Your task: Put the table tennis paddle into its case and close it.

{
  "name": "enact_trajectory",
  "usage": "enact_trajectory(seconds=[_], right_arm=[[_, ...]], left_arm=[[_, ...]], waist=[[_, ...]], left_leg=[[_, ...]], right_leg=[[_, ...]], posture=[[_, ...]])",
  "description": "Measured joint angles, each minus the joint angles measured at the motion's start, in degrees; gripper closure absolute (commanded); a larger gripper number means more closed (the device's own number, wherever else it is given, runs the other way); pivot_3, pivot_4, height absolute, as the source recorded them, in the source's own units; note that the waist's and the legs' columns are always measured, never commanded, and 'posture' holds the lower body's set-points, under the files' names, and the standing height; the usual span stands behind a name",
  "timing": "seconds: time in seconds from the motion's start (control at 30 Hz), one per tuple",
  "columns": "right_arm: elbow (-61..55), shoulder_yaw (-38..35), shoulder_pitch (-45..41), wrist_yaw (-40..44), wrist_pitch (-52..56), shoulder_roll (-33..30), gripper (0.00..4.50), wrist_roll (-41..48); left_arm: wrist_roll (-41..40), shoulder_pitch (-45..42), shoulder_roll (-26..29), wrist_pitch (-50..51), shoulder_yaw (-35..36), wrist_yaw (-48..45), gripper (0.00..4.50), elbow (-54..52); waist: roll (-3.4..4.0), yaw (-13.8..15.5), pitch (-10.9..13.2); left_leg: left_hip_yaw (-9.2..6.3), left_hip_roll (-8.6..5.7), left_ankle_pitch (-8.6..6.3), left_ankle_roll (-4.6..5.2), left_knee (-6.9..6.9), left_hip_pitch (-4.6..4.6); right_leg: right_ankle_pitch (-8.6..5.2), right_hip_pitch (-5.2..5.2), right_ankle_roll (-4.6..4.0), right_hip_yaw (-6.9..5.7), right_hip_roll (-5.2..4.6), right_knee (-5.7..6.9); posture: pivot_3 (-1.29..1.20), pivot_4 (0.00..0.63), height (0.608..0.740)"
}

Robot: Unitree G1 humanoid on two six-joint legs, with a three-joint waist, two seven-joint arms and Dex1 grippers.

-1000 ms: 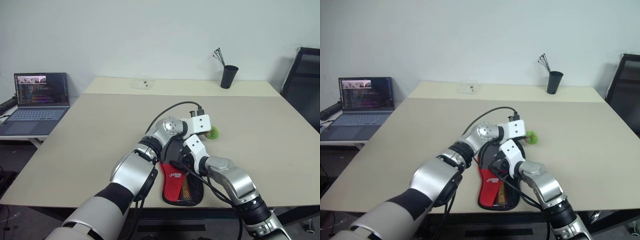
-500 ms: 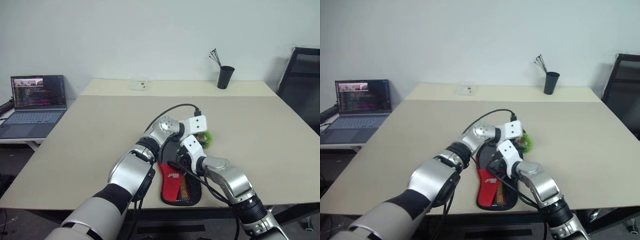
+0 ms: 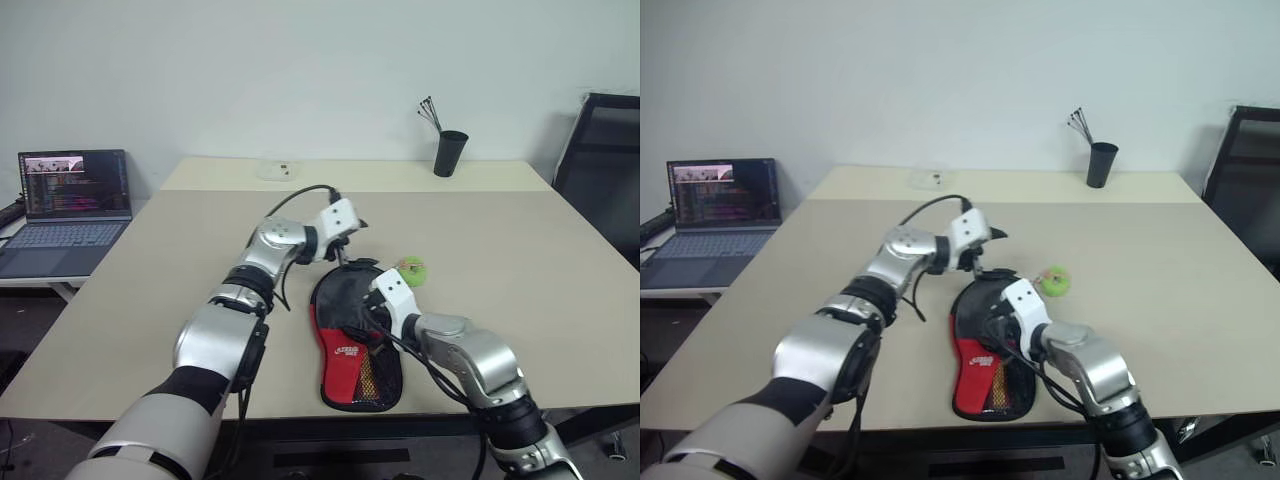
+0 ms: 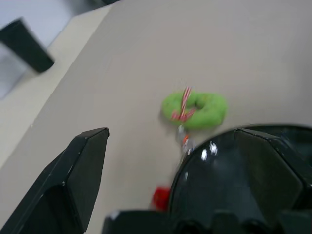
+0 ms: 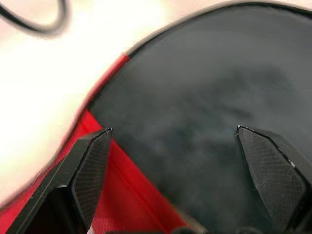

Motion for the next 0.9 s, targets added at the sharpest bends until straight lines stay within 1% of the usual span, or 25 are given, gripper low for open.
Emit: enact_trajectory(seconds=[0.03,0.13,0.23,0.3,0.37,0.47,0.57,0.63,0.8,0.9], right_arm=[[-3.6,-1.8,0.0,0.5,2.9,-0.1,0.0,2.2],[-11.1,-7.1,-1.5,2.5,9.4,-2.0,0.0,7.7],[-13.1,-11.4,-3.6,4.0,12.6,-5.8,0.0,11.0],[-12.1,-13.2,-5.6,5.1,12.3,-9.7,0.0,12.2],[-9.4,-13.8,-7.6,5.9,9.0,-13.7,0.0,11.7],[-2.9,-12.2,-8.9,6.1,2.2,-17.2,0.0,8.7],[8.9,-11.0,-11.6,3.2,-5.3,-15.4,0.0,4.3],[17.3,-10.8,-13.6,0.6,-10.0,-12.2,0.0,2.0],[32.2,-10.6,-16.5,-2.9,-19.3,-5.7,0.0,-0.2],[41.3,-10.9,-19.1,-4.9,-26.5,-4.1,0.0,-1.8]], left_arm=[[-0.9,1.5,0.3,1.2,0.4,-1.7,0.05,-0.6],[-2.3,6.4,0.5,4.0,0.5,-6.6,0.05,-2.3],[-3.6,10.1,0.7,6.6,0.2,-11.4,0.05,-4.9],[-4.0,12.2,1.1,8.3,-0.6,-14.7,0.05,-8.5],[-4.1,14.0,1.4,9.8,-1.0,-16.5,0.05,-11.3],[-4.1,16.3,1.7,11.5,-1.8,-17.1,0.05,-13.9],[-4.1,18.2,1.7,12.7,-2.7,-17.2,0.05,-16.8],[-4.2,19.1,1.7,13.3,-3.0,-17.1,0.05,-18.8],[-5.0,20.7,1.6,15.2,-3.5,-16.8,0.05,-22.0],[-5.4,21.5,1.7,15.7,-4.0,-16.4,0.05,-23.3]], waist=[[0.0,0.1,0.0],[0.0,0.3,0.0],[0.01,0.4,0.0],[0.01,0.5,0.0],[0.01,0.5,0.0],[0.01,0.4,0.0],[0.01,0.3,0.0],[0.01,0.3,0.0],[0.02,0.3,0.0],[0.03,0.3,0.0]], left_leg=[[0.0,0.0,0.0,0.0,0.0,-0.02],[0.0,0.0,0.0,0.0,0.0,-0.04],[-0.02,0.0,0.0,0.0,0.01,-0.04],[0.01,0.0,0.0,0.0,0.01,-0.03],[0.01,0.0,0.0,0.0,0.0,-0.02],[0.04,0.0,0.0,0.0,-0.02,-0.02],[0.09,0.01,0.0,0.01,-0.03,-0.02],[0.1,0.01,0.01,0.01,-0.03,-0.02],[0.12,-0.02,0.01,0.02,-0.04,-0.03],[0.12,-0.03,0.01,0.02,-0.03,-0.02]], right_leg=[[0.07,-0.03,-0.12,0.01,0.0,0.0],[0.08,-0.03,-0.13,0.0,-0.01,-0.02],[0.08,-0.03,-0.14,0.0,-0.03,-0.02],[0.08,-0.04,-0.15,0.02,-0.05,-0.02],[0.07,-0.03,-0.16,0.03,-0.05,-0.05],[0.07,-0.04,-0.17,0.06,-0.04,-0.06],[0.07,-0.07,-0.17,0.1,-0.03,-0.01],[0.07,-0.07,-0.17,0.1,-0.02,0.0],[0.08,-0.08,-0.17,0.11,-0.02,0.01],[0.08,-0.06,-0.16,0.1,-0.02,0.02]], posture=[[0.0,0.15,0.74],[0.0,0.15,0.74],[0.0,0.15,0.74],[0.0,0.15,0.74],[0.0,0.15,0.74],[0.0,0.15,0.74],[0.0,0.15,0.74],[0.0,0.15,0.74],[0.0,0.15,0.74],[0.0,0.15,0.74]])
